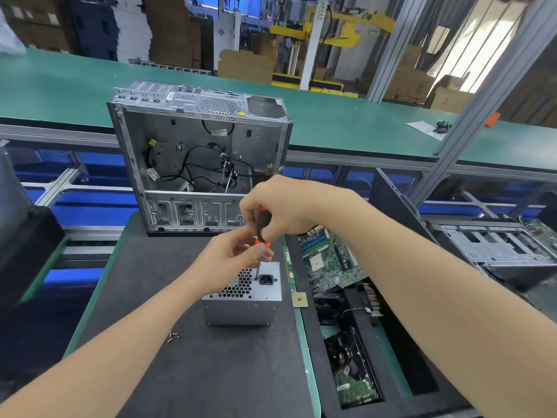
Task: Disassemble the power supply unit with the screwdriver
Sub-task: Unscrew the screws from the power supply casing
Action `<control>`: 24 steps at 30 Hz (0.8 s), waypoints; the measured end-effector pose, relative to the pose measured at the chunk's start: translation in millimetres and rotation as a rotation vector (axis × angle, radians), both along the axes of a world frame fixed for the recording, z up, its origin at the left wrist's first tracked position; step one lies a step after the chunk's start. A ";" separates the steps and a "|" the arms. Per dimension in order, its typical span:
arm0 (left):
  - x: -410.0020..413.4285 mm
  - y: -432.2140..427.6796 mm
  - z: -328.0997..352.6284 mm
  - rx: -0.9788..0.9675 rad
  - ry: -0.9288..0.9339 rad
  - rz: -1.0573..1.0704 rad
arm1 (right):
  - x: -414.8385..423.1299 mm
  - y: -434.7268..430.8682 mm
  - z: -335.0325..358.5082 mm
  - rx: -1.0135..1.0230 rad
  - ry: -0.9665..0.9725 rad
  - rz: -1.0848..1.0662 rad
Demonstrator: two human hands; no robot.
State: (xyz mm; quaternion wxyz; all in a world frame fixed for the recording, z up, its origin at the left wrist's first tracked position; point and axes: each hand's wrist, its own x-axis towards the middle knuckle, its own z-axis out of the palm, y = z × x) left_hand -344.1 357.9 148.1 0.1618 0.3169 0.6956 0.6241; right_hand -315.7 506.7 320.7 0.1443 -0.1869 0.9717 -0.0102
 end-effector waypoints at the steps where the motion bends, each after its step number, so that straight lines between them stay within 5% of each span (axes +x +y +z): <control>1: 0.2 0.2 0.0 -0.007 0.001 -0.002 | -0.1 -0.2 1.8 0.025 -0.016 0.032; 8: 1.2 1.9 -1.5 -0.019 0.002 0.011 | 3.1 -1.1 -4.5 -0.068 0.041 -0.019; 13: 1.5 3.0 0.9 -0.018 0.012 0.008 | 5.9 -11.3 -26.0 0.054 0.508 -0.312; 17: 2.8 3.3 2.3 -0.003 0.011 -0.001 | 2.4 -11.6 -32.9 0.006 0.346 -0.378; 24: 3.3 1.2 0.3 0.026 -0.014 0.000 | 2.8 5.5 -7.2 -0.057 0.078 0.002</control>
